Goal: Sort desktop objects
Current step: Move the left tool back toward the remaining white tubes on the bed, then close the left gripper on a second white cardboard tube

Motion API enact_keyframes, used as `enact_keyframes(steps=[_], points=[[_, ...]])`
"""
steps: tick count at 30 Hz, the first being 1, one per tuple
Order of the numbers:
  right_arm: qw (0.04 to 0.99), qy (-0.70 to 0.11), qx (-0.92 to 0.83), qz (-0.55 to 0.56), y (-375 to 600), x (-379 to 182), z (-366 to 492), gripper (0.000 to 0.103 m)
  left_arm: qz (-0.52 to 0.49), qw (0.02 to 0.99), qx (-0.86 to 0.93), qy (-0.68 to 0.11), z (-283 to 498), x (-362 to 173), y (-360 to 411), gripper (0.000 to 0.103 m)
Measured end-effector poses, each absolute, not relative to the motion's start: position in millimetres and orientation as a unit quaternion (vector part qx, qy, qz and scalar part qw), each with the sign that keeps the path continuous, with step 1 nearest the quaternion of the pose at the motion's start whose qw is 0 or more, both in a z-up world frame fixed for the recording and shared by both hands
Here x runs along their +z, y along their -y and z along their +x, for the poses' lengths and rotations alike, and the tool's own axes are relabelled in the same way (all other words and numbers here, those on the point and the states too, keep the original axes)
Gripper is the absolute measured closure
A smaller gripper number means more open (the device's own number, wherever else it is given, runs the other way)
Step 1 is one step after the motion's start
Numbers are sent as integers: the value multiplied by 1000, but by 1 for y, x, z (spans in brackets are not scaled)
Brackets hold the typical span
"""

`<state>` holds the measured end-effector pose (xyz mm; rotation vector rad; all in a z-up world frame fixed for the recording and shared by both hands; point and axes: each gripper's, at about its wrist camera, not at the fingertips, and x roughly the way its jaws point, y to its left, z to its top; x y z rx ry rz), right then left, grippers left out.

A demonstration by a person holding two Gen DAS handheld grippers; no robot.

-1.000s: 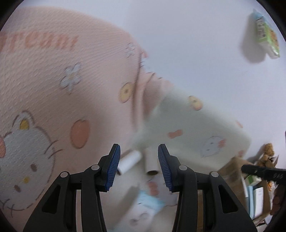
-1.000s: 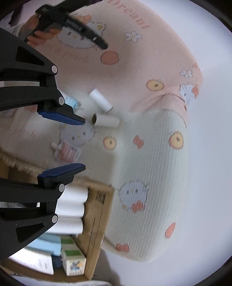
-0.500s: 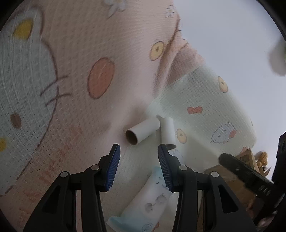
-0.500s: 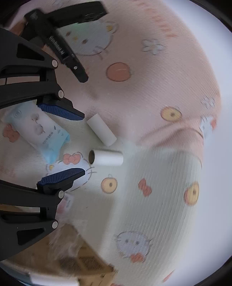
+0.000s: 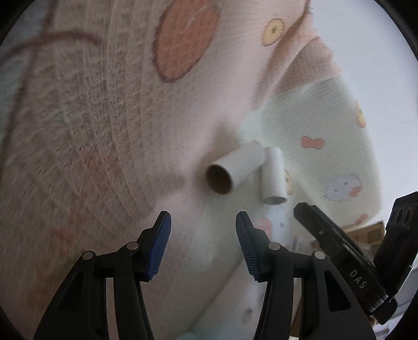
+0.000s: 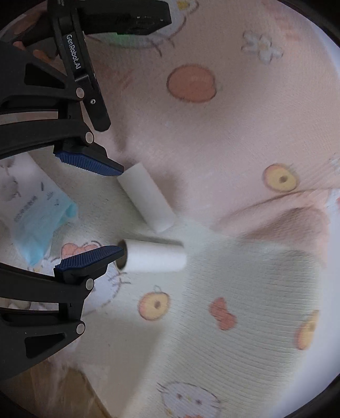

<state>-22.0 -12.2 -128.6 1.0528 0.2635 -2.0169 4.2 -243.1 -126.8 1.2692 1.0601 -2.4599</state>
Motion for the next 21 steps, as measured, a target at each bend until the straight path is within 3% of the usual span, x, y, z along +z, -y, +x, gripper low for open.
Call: enact_keyframes(steps=[7, 16, 21], points=[[432, -56, -767, 472, 30, -156, -41, 51, 418, 82, -832, -356, -16, -124, 240, 47], [414, -65, -775, 474, 28, -158, -61, 51, 421, 76, -846, -318, -67, -114, 251, 47], [432, -85, -770, 462, 33, -161, -55, 51, 456, 69, -820, -339, -87, -131, 256, 47]])
